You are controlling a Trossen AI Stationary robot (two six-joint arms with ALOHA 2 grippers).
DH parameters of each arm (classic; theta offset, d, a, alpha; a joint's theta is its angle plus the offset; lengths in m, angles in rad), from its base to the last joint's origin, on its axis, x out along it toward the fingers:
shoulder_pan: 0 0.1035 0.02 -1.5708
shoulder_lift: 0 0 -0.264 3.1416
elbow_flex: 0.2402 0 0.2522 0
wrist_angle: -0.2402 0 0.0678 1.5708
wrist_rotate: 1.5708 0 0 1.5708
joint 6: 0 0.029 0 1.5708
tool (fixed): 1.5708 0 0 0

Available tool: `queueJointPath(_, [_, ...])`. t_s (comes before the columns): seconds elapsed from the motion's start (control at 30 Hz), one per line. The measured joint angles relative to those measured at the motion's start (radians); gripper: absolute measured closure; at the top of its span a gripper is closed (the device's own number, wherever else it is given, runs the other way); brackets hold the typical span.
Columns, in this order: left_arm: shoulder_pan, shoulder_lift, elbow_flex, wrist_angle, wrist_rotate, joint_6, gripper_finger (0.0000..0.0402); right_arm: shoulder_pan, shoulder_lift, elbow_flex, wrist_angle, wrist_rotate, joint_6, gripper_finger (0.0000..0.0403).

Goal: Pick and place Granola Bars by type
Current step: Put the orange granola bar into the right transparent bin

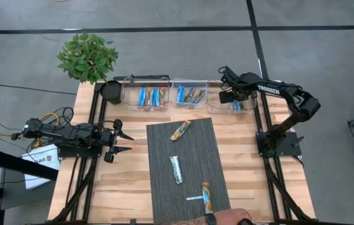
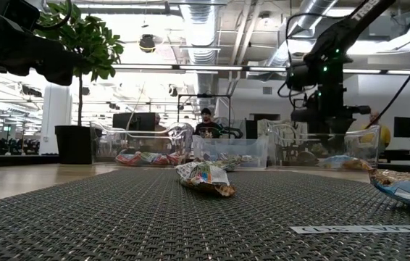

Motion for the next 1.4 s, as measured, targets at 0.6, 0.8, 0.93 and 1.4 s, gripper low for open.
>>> queueJointPath(0.6, [0.000,0.000,0.000,0.000,0.000,0.000,0.0217,0.175,-0.292,0.001,0.210,-0.207,0.026,0.0262])
queueJointPath(0.8, [0.000,0.000,0.000,0.000,0.000,0.000,0.0217,0.266,-0.305,0.001,0.362,-0.321,-0.035,0.0260])
queueJointPath(0.93, [0.000,0.000,0.000,0.000,0.000,0.000,0.0217,0.332,-0.305,0.001,0.458,-0.372,-0.048,0.0264])
queueJointPath(1.4, [0.000,0.000,0.000,0.000,0.000,0.000,0.0217,0.560,-0.222,0.071,0.498,-0.390,-0.685,0.0266])
